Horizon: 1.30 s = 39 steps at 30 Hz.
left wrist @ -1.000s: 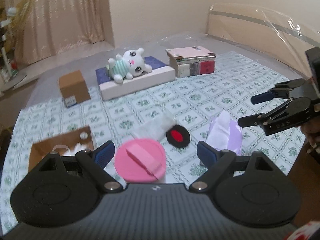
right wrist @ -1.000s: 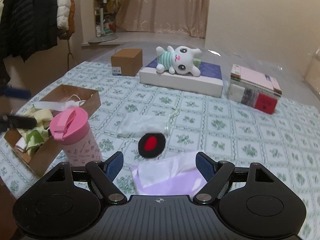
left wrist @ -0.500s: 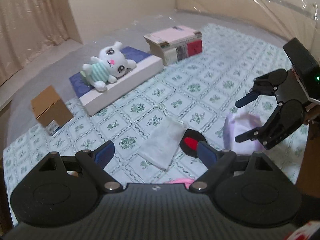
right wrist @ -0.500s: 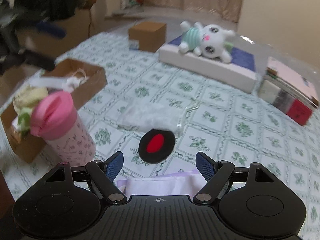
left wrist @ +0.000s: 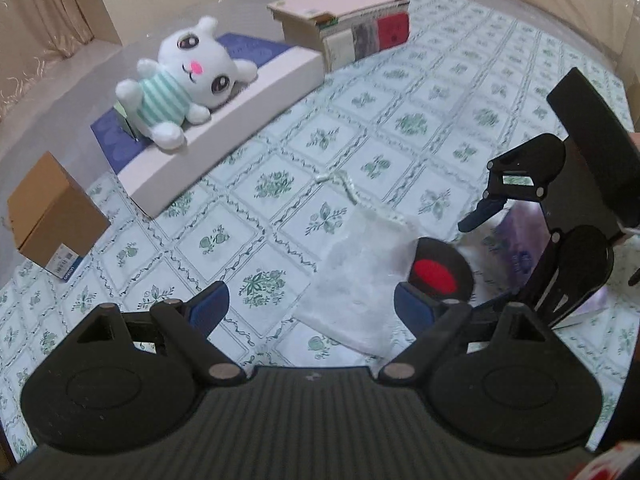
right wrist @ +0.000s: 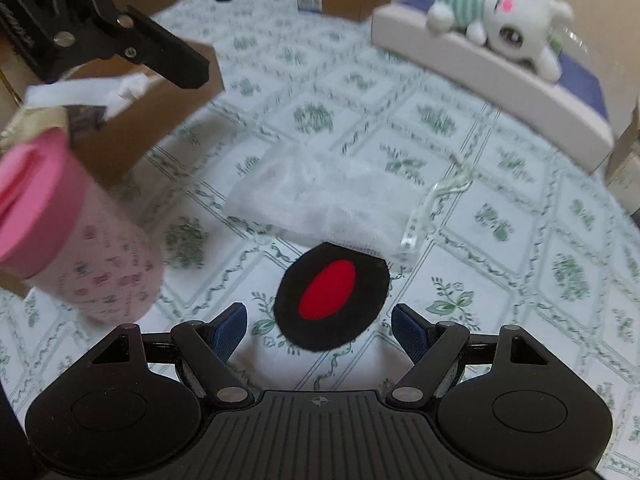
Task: Organize soft objects
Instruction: 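Grasp the black-red pad with the right tool while the left tool grasps the mesh bag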
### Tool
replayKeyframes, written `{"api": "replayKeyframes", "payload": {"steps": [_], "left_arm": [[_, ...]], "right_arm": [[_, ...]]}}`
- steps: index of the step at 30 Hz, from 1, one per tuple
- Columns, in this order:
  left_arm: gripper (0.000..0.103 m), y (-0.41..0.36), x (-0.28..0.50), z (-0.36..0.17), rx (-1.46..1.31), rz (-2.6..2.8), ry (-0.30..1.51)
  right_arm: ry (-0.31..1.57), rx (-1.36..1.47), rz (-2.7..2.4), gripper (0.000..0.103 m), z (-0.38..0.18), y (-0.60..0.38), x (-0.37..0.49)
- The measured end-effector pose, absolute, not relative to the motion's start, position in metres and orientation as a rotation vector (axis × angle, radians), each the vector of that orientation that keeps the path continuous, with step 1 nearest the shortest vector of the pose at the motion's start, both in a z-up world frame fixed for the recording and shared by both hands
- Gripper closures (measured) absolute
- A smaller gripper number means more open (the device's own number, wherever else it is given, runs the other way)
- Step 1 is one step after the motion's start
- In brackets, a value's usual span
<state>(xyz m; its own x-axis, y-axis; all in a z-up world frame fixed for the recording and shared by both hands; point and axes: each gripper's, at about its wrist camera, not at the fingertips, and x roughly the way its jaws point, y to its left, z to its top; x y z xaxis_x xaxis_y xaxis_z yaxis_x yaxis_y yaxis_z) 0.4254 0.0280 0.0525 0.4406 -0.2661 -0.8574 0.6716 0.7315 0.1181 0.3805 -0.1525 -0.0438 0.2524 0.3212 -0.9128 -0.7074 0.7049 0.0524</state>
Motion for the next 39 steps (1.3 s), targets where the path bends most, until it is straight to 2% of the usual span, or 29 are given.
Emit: {"api": "replayKeyframes", "payload": {"steps": [8, 16, 17, 20, 39], "left_arm": [[0.015, 0.032, 0.449, 0.029, 0.477, -0.598, 0.985], [0.015, 0.028, 0.454, 0.013, 0.485, -0.622, 1.011], [0.015, 0.027, 0.454, 0.011, 0.489, -0.624, 1.016], [0.015, 0.022, 0.453, 0.002, 0.512, -0.633, 1.035], [0.014, -0.059, 0.471, -0.055, 0.766, -0.82, 1.139]], "right_arm": [[1.214, -0.403, 0.651, 0.024, -0.074, -0.135, 0.409], [1.223, -0.416, 0.639, 0.02, -0.076, -0.131, 0.415], [1.22, -0.41, 0.637, 0.021, -0.076, -0.131, 0.414], [1.203, -0.401, 0.634, 0.032, -0.072, -0.134, 0.412], [1.094, -0.296, 0.528, 0.034, -0.026, -0.213, 0.411]]}}
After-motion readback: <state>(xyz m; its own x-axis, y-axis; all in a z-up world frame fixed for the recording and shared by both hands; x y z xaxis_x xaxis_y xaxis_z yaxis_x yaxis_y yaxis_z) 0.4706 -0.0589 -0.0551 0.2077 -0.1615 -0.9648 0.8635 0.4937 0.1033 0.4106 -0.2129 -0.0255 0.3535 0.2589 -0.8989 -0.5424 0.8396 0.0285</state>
